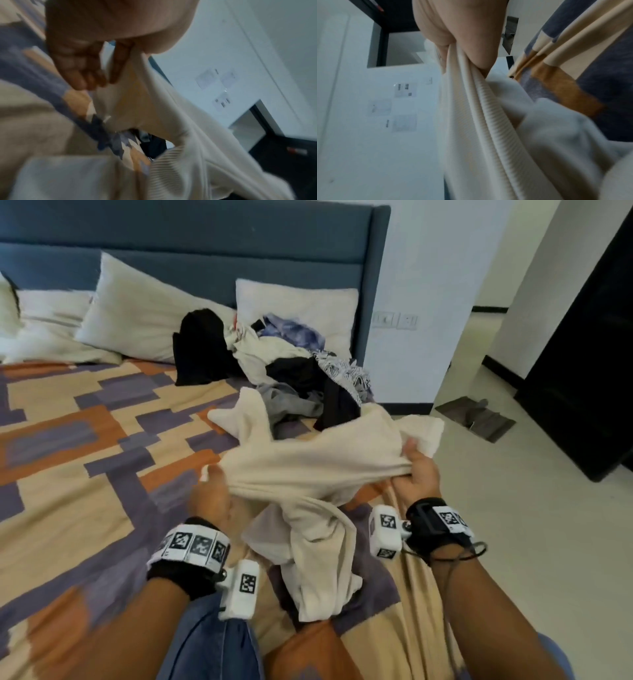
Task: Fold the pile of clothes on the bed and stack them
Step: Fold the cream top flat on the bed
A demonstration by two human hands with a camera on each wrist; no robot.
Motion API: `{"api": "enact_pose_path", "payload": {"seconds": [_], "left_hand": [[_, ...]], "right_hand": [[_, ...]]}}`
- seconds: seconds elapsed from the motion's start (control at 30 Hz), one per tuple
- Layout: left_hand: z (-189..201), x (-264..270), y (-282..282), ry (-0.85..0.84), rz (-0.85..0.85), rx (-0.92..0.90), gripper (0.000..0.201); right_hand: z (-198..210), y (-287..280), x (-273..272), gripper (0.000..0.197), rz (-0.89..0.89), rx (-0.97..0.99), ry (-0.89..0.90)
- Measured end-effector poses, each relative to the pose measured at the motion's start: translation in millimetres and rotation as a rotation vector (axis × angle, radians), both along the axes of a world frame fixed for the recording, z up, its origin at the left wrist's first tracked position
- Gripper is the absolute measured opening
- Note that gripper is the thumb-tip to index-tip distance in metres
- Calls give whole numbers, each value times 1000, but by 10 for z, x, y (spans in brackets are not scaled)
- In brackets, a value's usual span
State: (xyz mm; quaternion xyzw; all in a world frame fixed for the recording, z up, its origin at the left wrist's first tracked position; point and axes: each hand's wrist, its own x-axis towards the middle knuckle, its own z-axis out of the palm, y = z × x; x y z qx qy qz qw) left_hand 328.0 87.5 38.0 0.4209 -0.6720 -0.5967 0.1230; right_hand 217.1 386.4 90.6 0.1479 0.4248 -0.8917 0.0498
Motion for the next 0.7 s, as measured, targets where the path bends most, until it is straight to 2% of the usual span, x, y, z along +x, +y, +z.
{"api": "enact_pose_path", "payload": {"seconds": [0.03, 0.1, 0.13, 0.17, 0.23, 0.3, 0.37, 0.43, 0.5, 0.57, 0.6, 0.63, 0.7], "left_hand": [[-59, 12, -136, -38, 16, -126, 78], [157, 88, -81, -170, -46, -344, 84], [371, 98, 76, -147, -106, -429, 78], [648, 127, 292, -39, -189, -454, 67], [1053, 20, 623, 253, -405, -379, 49], [1468, 8, 972, 464, -677, -188, 54], [1703, -8, 1190, 473, -867, -15, 69], [1808, 1, 1371, 509, -995, 57, 78], [1820, 19, 1516, 656, -1030, 137, 76], [1784, 25, 1580, 732, -938, 174, 49], [1765, 30, 1587, 760, -878, 174, 42], [1738, 21, 1570, 778, -818, 172, 41], [1698, -13, 1495, 825, -705, 222, 39]], "right_hand": [[140, 36, 32, 37, -9, -89, 29], [395, 71, 90, 31, 8, -194, 86], [506, 50, 140, 29, 41, -225, 119], [632, 24, 199, 33, 57, -221, 150], [838, -38, 306, 43, 145, -215, 182], [999, -75, 400, 46, 271, -205, 262], [1143, -102, 451, 47, 325, -182, 390], [1307, -128, 560, 51, 356, -45, 540], [1388, -117, 651, 65, 480, 104, 678], [1424, -107, 731, 93, 676, 228, 775], [1427, -94, 750, 100, 732, 275, 782], [1432, -87, 767, 98, 754, 319, 781], [1428, -83, 729, 79, 668, 517, 826]]}}
